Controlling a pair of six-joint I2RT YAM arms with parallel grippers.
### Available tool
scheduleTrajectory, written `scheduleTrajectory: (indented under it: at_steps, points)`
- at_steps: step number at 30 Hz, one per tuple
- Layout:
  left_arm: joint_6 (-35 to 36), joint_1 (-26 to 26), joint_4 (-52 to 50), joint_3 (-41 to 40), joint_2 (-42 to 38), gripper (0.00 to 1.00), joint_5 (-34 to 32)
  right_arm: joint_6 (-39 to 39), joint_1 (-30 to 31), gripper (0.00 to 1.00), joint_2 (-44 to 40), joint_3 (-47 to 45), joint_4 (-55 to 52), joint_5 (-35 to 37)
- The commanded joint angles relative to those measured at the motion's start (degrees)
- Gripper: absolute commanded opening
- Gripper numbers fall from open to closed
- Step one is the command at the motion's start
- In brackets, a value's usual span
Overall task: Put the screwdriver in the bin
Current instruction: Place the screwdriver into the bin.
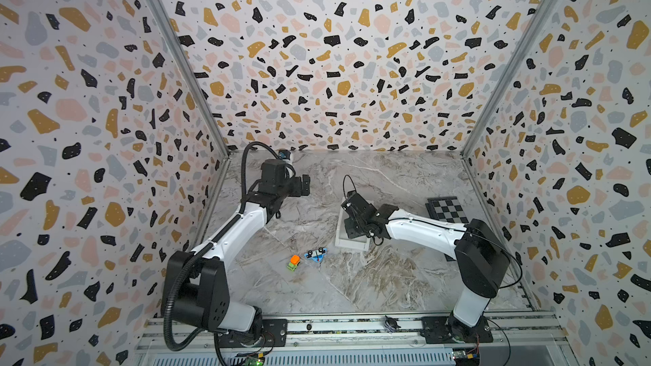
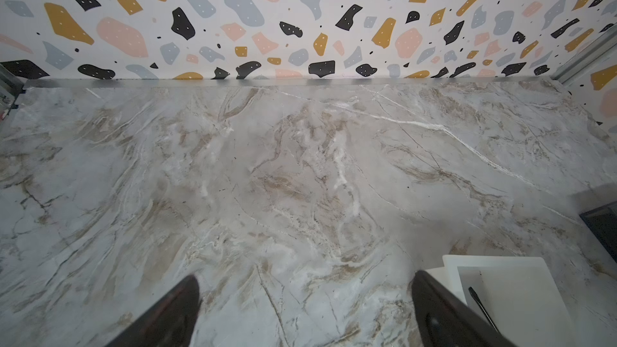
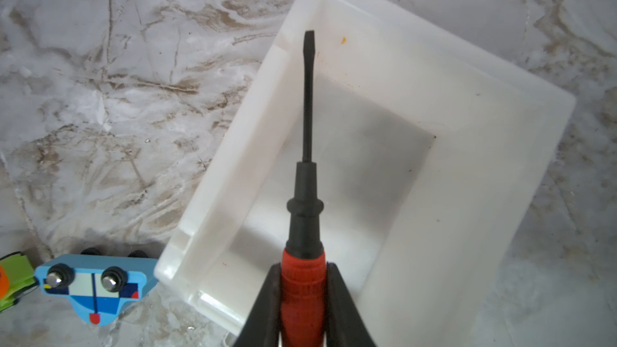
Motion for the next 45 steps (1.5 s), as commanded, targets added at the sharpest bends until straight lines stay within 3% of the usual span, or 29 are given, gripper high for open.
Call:
scheduleTrajectory:
  at_steps: [1,10,35,45]
  points:
    - [0.47,0.24,1.00,-0.61,-1.33,1.00,-0.07,3.64,0.03,0.21,-1.96,-0.58,-1.28,0.25]
    - [0.50,0.24,0.99,-0.59,-1.46,1.00,-0.05,7.34,0.02,0.22,-0.26,-0.18,-1.36,1.13]
    - [0.55,0.33,0.93,-0.59,-1.51,1.00,0.09,5.23,-0.08,0.26,7.48,5.92,-3.39,2.79]
    - [0.72,0.42,0.89,-0.59,-1.71,1.00,-0.24,4.64,-0.26,0.26,6.69,6.15,-3.72,3.15]
